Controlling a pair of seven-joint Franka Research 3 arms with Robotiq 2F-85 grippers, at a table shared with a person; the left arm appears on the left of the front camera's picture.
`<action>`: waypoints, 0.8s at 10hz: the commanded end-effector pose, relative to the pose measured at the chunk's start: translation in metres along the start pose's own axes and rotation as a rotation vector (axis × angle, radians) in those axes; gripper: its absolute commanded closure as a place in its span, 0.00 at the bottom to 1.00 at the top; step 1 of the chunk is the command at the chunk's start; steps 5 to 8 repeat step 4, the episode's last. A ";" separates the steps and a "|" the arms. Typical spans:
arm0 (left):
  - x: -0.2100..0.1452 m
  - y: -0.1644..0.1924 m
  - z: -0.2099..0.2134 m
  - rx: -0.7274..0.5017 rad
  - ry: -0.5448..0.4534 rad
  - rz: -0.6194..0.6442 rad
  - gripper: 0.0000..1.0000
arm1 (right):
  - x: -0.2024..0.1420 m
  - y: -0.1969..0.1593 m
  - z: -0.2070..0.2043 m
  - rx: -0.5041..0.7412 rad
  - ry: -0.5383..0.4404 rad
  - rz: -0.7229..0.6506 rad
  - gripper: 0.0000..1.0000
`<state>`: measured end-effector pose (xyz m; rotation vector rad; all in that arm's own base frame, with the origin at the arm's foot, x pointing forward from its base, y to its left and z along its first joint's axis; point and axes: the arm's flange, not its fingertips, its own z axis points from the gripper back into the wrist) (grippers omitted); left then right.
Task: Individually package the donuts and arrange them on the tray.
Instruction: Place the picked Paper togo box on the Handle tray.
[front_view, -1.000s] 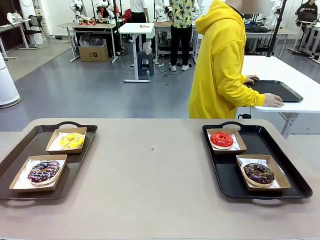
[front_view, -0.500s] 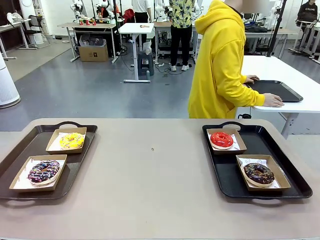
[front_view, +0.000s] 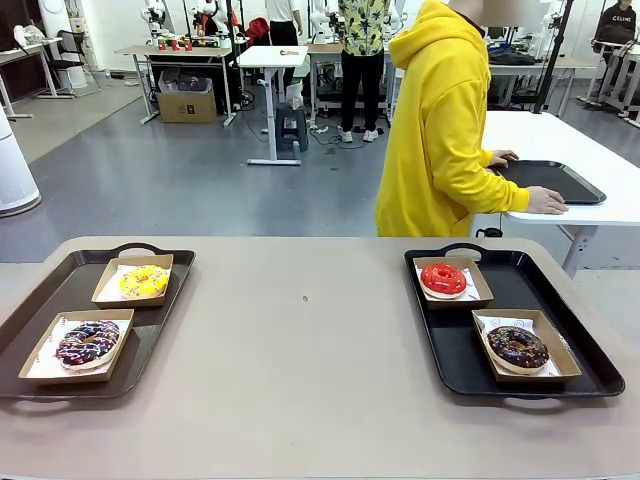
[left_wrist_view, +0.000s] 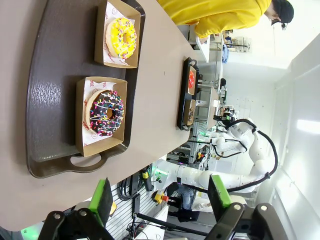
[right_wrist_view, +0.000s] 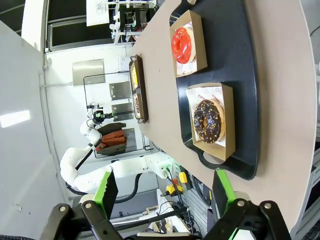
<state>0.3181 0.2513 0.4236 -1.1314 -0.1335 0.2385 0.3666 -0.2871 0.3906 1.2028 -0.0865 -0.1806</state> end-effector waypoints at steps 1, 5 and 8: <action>-0.001 -0.001 0.002 -0.013 -0.004 -0.002 0.00 | -0.001 0.003 0.000 -0.003 0.003 -0.010 0.00; -0.001 -0.001 0.002 -0.013 -0.004 -0.002 0.00 | -0.001 0.003 0.000 -0.003 0.003 -0.010 0.00; -0.001 -0.001 0.002 -0.013 -0.004 -0.002 0.00 | -0.001 0.003 0.000 -0.003 0.003 -0.010 0.00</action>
